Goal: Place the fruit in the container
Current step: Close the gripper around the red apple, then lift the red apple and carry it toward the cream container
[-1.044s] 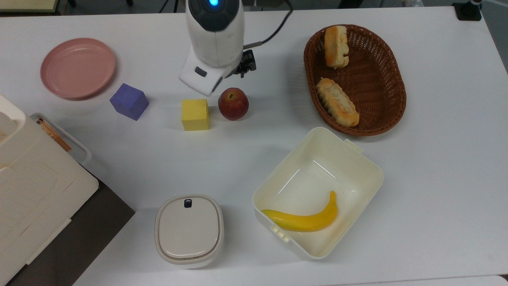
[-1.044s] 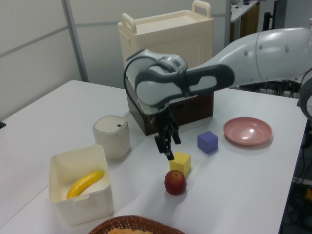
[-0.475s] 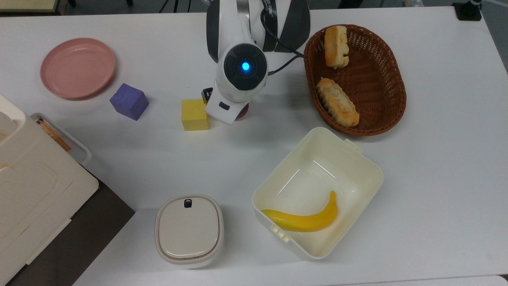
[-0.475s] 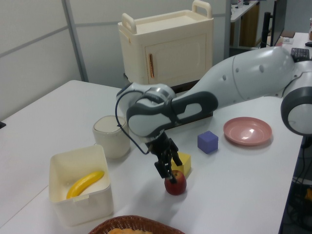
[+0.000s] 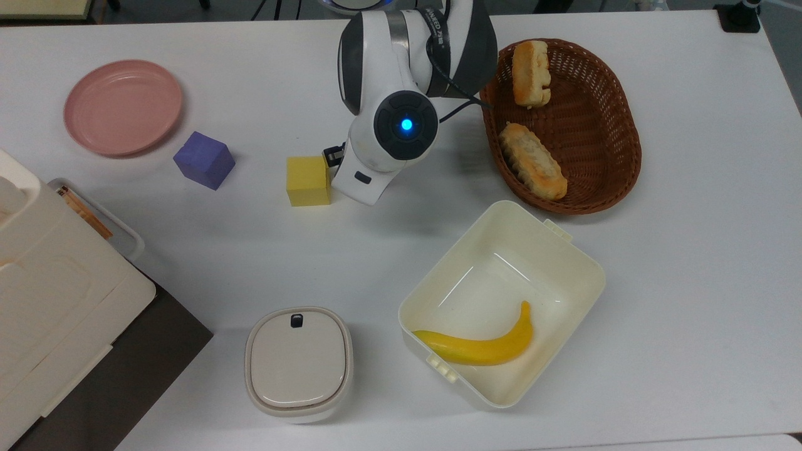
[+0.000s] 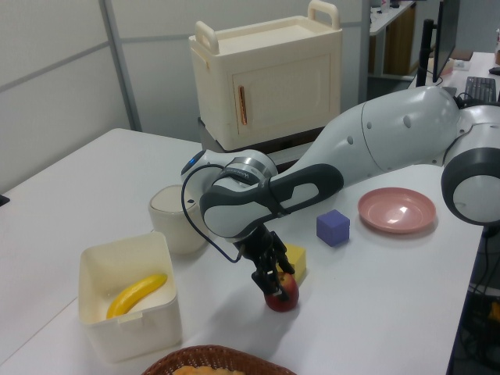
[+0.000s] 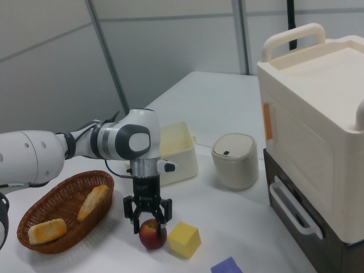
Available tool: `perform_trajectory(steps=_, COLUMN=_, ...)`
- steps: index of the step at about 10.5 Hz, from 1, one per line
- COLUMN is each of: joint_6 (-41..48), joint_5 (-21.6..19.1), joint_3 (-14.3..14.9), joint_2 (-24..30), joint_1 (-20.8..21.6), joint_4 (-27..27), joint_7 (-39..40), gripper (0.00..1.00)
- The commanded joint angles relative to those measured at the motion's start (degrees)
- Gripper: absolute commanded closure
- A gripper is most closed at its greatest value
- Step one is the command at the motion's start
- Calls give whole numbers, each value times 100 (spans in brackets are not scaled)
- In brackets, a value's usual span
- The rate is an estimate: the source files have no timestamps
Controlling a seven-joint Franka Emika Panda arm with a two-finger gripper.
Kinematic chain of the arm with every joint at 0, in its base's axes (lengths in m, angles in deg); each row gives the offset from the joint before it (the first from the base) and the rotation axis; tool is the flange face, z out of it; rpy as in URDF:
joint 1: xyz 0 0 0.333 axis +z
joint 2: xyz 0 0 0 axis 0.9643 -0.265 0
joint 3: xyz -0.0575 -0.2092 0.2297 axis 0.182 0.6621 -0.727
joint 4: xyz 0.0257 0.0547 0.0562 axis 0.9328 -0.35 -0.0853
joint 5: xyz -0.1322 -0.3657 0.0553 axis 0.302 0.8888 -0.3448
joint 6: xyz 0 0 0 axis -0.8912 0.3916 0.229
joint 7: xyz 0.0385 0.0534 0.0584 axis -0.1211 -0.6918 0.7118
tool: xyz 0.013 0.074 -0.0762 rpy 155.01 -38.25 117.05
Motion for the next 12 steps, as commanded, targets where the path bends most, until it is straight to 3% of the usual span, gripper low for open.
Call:
perform_trajectory(steps=1, joint_6=2, joint_5=134, joint_3=58, joint_2=99, joint_1=104, joint_4=5, joint_7=-266, gripper=91)
perform_trajectory(steps=6, joint_6=-24, joint_5=47, joint_3=58, joint_2=477, joint_1=131, joint_4=522, joint_7=-582, gripper=94)
perform_trajectory(steps=8, joint_6=-103, joint_5=-276, joint_3=58, joint_2=486, joint_1=122, joint_4=1049, joint_7=-854, gripper=91)
perform_trajectory(steps=9, joint_6=-382, joint_5=-453, joint_3=58, joint_2=538, joint_1=148, joint_4=1199, joint_7=-1151, gripper=89)
perform_trajectory(steps=12, joint_6=-2426, joint_5=-779, joint_3=-38, joint_2=565, joint_1=367, joint_4=1157, joint_7=-2863, gripper=88)
